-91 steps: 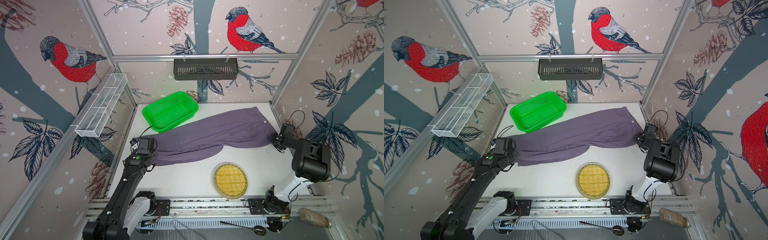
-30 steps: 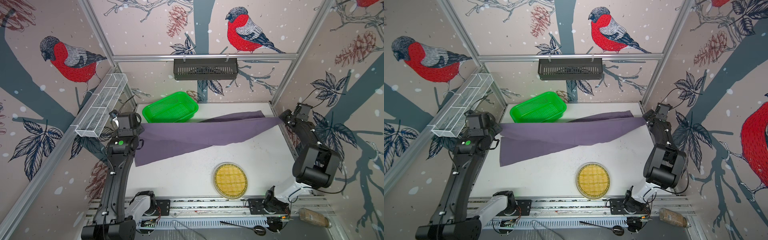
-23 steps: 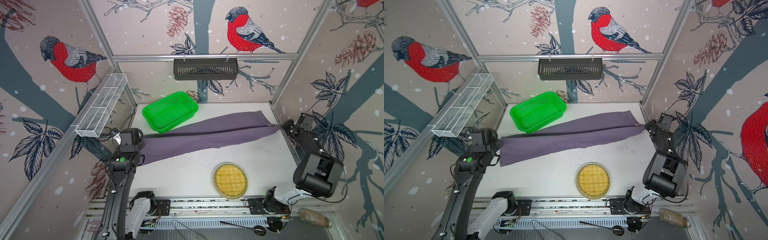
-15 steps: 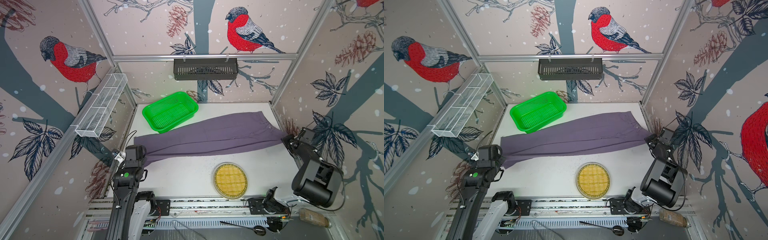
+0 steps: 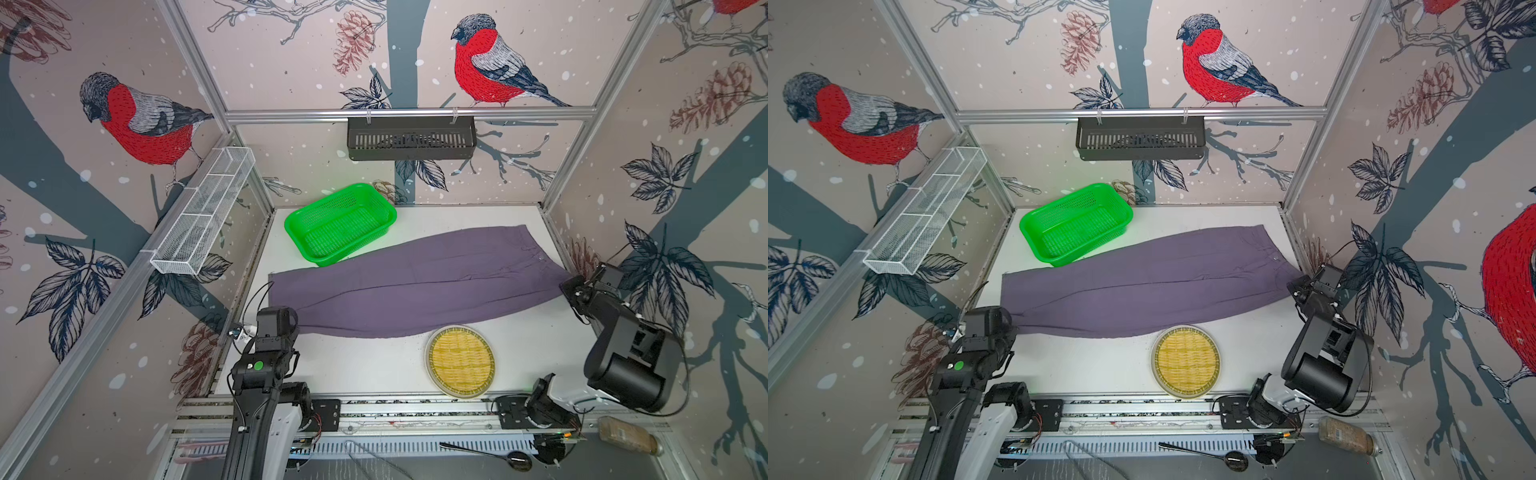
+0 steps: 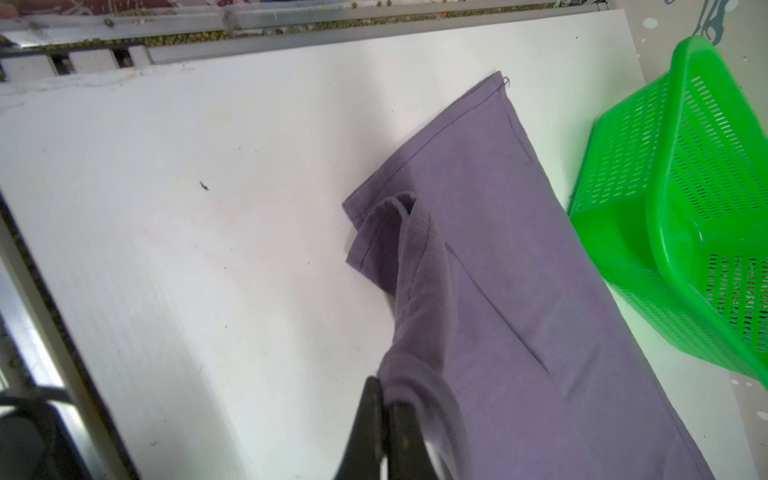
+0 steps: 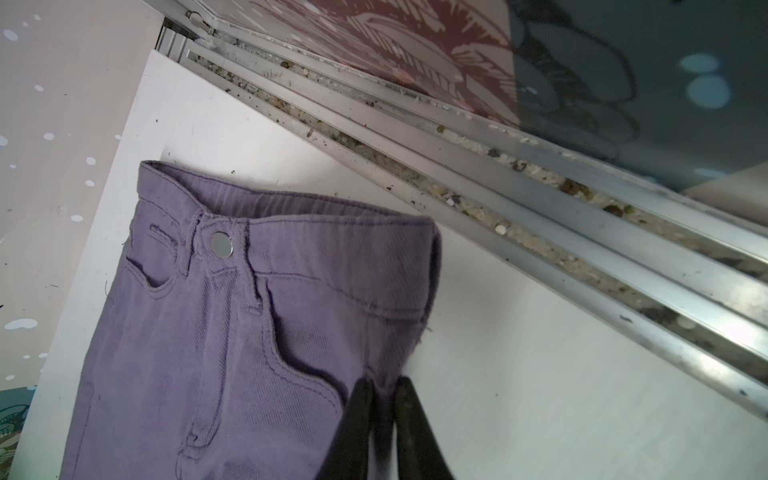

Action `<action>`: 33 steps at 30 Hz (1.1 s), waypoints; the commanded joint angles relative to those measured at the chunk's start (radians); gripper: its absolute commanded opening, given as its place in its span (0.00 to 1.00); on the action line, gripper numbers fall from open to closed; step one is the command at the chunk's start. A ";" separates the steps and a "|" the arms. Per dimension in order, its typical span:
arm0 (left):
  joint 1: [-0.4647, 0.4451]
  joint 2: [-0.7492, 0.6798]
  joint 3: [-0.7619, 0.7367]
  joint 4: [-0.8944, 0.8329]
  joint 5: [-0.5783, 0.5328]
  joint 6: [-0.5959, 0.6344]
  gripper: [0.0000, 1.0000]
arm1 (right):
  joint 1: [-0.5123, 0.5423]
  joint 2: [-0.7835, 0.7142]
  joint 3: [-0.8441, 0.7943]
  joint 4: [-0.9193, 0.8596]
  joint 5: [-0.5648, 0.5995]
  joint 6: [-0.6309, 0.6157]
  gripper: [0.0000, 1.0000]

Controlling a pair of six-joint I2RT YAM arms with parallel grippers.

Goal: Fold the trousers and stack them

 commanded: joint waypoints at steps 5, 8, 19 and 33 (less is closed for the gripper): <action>0.000 0.003 0.004 -0.036 -0.018 -0.043 0.00 | 0.024 0.017 -0.001 0.035 0.055 0.022 0.26; -0.001 0.000 0.009 -0.045 -0.030 -0.052 0.18 | 0.023 0.005 0.001 0.030 0.060 0.028 0.39; 0.000 -0.060 0.137 -0.139 -0.157 -0.038 0.51 | 0.049 -0.096 0.070 -0.021 0.067 0.033 0.68; 0.000 0.122 0.106 0.202 0.068 0.250 0.78 | 0.284 -0.021 0.134 -0.076 -0.064 -0.166 0.72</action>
